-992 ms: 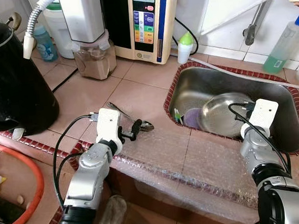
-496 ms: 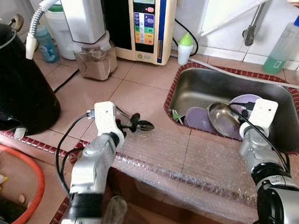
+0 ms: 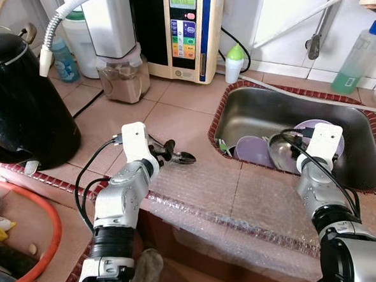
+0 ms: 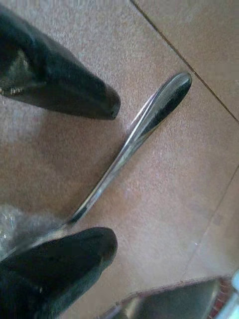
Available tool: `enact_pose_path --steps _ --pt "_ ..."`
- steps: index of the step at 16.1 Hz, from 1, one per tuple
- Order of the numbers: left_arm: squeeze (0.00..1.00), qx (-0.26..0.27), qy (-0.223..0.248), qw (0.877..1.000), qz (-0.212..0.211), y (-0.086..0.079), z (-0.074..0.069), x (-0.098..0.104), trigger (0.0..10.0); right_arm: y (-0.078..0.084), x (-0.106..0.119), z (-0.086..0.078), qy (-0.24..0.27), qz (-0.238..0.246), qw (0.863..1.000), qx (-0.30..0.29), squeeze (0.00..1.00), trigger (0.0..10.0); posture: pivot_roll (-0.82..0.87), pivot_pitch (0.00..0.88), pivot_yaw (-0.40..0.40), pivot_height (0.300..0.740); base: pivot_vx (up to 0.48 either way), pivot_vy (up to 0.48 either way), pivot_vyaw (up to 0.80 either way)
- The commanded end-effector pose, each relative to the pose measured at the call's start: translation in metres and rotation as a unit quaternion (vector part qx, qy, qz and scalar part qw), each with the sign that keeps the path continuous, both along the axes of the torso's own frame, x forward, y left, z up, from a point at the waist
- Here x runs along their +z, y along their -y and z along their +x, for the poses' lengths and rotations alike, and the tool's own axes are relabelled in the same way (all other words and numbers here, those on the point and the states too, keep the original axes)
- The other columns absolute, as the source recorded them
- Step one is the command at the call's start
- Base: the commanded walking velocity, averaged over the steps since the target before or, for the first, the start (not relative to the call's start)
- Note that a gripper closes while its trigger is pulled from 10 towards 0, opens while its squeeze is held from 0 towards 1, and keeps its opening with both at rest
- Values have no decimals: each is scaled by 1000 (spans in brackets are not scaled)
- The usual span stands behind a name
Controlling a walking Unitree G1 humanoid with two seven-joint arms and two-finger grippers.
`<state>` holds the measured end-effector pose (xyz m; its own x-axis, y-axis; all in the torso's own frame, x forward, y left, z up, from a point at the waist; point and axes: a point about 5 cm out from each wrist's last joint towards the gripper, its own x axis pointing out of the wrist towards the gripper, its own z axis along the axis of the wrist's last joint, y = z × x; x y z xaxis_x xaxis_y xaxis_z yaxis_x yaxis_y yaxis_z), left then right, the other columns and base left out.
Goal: Kitchen organization
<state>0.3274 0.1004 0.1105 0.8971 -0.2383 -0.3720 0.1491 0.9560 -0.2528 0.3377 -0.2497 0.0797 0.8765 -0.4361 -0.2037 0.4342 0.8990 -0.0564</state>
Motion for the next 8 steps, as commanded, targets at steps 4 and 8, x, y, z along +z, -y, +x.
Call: enact_pose_path --steps 4,8 --pt "0 -32 2 996 84 -2 -3 -14 0 -4 3 2 6 -6 1000 13 424 10000 -5 0 24 740 0 0 0" --pt "0 -36 5 994 102 -6 -2 -19 0 -7 6 5 11 -5 1000 18 333 10000 -2 0 22 740 0 0 0"
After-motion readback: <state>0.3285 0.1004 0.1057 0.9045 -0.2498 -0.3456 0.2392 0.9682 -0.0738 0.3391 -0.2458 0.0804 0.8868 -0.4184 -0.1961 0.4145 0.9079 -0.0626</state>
